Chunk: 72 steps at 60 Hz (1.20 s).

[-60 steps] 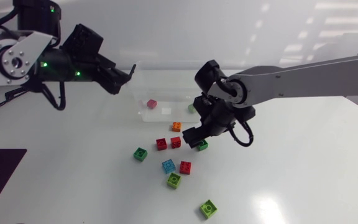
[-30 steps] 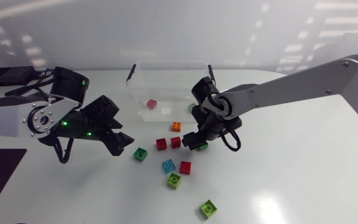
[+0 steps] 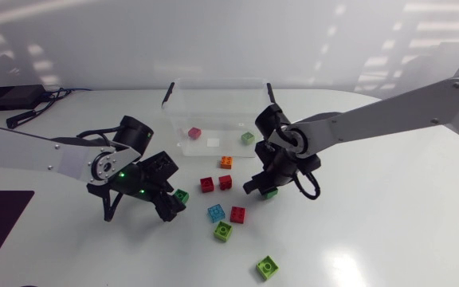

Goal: Place the duplo bricks in the container

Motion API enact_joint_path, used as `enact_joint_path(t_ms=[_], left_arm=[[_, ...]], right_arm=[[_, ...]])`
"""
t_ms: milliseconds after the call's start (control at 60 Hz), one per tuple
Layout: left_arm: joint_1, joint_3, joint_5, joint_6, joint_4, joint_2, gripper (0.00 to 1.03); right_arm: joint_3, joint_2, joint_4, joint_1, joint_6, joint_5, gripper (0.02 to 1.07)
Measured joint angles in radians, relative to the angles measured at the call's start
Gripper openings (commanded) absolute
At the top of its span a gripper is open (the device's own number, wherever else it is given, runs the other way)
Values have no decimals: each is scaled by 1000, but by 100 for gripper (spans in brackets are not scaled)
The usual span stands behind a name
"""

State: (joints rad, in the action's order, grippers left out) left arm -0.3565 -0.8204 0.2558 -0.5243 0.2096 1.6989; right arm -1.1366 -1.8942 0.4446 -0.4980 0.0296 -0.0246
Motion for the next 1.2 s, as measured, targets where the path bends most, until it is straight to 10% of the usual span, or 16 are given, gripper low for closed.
enact_joint_path(t_ms=[100,200,267,1117,1200], left_arm=[[-9,-19,-4,1,-8,33,75],[-21,-42,-21,9,-18,77,35],[-23,-64,-22,22,-27,117,29],[16,-202,-60,35,180,-341,28],[27,-247,-60,47,159,-340,29]], right_arm=[[2,99,71,0,0,-5,8],[-31,208,162,-9,1,-7,8],[-89,269,215,-23,5,-16,8],[-751,-134,225,31,39,-56,23],[-780,-171,225,37,39,-60,41]])
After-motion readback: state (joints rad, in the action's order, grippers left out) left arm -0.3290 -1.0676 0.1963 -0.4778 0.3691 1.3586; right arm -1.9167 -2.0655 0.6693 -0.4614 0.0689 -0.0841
